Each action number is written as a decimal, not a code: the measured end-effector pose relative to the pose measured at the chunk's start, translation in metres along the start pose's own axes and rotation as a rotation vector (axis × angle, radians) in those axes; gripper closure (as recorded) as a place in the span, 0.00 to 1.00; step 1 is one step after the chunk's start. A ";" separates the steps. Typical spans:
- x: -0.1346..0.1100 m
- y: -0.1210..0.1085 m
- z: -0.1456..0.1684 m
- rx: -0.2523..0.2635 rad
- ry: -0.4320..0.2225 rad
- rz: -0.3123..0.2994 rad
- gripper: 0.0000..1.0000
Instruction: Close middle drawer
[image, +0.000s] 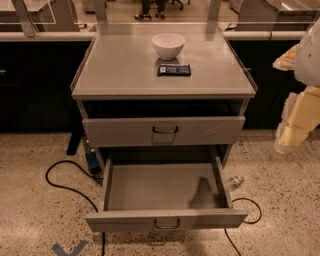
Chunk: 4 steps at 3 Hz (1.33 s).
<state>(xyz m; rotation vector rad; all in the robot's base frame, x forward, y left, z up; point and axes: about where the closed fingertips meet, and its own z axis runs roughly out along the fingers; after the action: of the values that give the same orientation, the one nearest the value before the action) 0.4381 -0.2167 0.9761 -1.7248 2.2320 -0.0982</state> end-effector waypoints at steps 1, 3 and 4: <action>0.000 0.000 0.000 0.000 0.000 0.000 0.00; -0.002 0.045 0.034 0.018 -0.033 -0.051 0.00; -0.003 0.091 0.066 0.046 -0.084 -0.057 0.00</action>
Offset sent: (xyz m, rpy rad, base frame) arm -0.0179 0.0074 -0.0474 -0.0186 0.0239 0.0352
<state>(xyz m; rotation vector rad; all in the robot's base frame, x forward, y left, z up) 0.3732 -0.1805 0.8922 -1.7359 2.1054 -0.0876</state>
